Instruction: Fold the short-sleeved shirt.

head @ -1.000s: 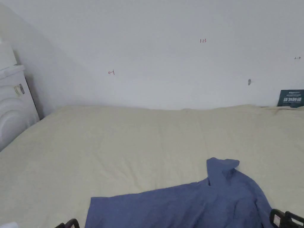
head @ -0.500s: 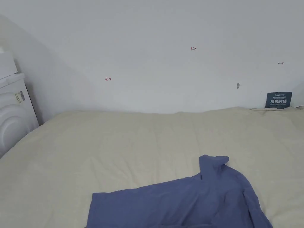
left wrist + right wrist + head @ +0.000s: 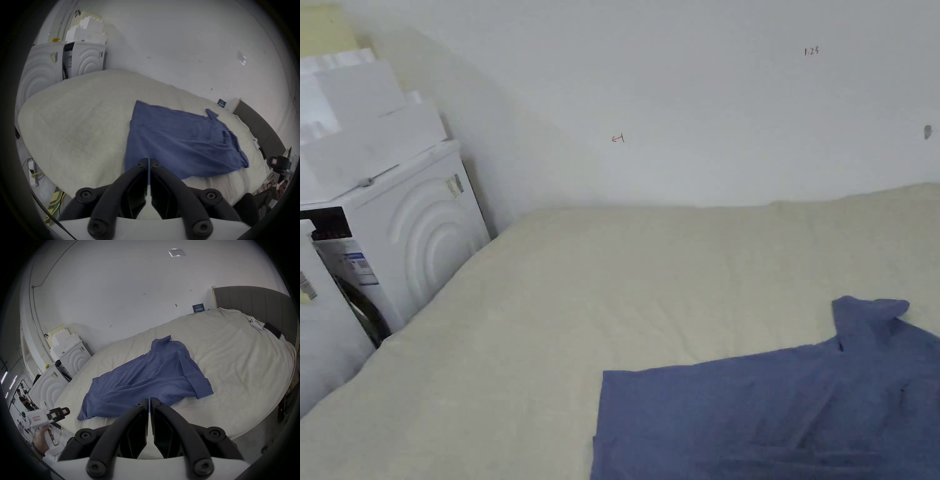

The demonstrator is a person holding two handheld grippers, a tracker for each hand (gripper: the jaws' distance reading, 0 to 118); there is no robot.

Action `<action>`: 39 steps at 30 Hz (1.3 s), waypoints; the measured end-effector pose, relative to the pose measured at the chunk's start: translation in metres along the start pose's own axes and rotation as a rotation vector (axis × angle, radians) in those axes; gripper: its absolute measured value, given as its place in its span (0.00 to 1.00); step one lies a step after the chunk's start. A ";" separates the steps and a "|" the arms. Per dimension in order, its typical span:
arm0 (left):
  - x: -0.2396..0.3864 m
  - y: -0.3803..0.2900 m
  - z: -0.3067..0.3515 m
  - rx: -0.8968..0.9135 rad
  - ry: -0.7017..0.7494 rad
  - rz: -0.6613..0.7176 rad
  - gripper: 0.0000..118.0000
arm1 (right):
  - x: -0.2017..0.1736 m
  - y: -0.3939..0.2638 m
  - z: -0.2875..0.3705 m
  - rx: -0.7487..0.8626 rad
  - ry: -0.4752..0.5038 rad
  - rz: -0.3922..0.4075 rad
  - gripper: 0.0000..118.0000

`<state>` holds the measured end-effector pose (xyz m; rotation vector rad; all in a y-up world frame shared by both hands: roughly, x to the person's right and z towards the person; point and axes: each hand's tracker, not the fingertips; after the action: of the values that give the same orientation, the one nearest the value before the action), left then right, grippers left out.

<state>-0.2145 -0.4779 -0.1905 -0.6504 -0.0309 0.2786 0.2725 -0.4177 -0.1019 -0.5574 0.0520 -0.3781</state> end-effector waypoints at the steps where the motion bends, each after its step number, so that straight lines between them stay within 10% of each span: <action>1: -0.003 -0.001 -0.007 0.000 0.008 0.013 0.10 | 0.001 0.000 -0.001 -0.009 -0.003 0.004 0.02; 5: -0.004 -0.012 -0.031 0.006 0.025 -0.016 0.71 | 0.017 -0.002 -0.006 -0.034 -0.021 0.006 0.02; 14: 0.002 -0.028 -0.068 -0.043 0.044 -0.114 0.79 | 0.018 -0.001 -0.019 -0.077 -0.037 -0.003 0.03; 17: 0.014 -0.033 -0.069 -0.052 0.114 -0.239 0.69 | 0.018 -0.003 -0.023 -0.081 -0.046 -0.005 0.03; 22: 0.000 -0.016 -0.059 -0.064 0.099 -0.165 0.17 | 0.023 -0.004 -0.026 -0.093 -0.054 0.001 0.05; 29: 0.000 -0.008 -0.062 -0.102 0.085 -0.263 0.11 | 0.043 0.009 -0.042 -0.060 -0.227 0.071 0.35; 31: 0.003 -0.004 -0.061 -0.093 0.083 -0.261 0.10 | 0.060 0.015 -0.058 -0.044 -0.258 0.032 0.60; 39: 0.010 0.005 -0.081 -0.139 0.076 -0.243 0.08 | 0.104 0.025 -0.161 -0.169 -0.305 0.005 0.61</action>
<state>-0.1969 -0.5200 -0.2589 -0.7869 -0.0562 0.0168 0.3533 -0.5171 -0.2460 -0.7767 -0.2095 -0.2814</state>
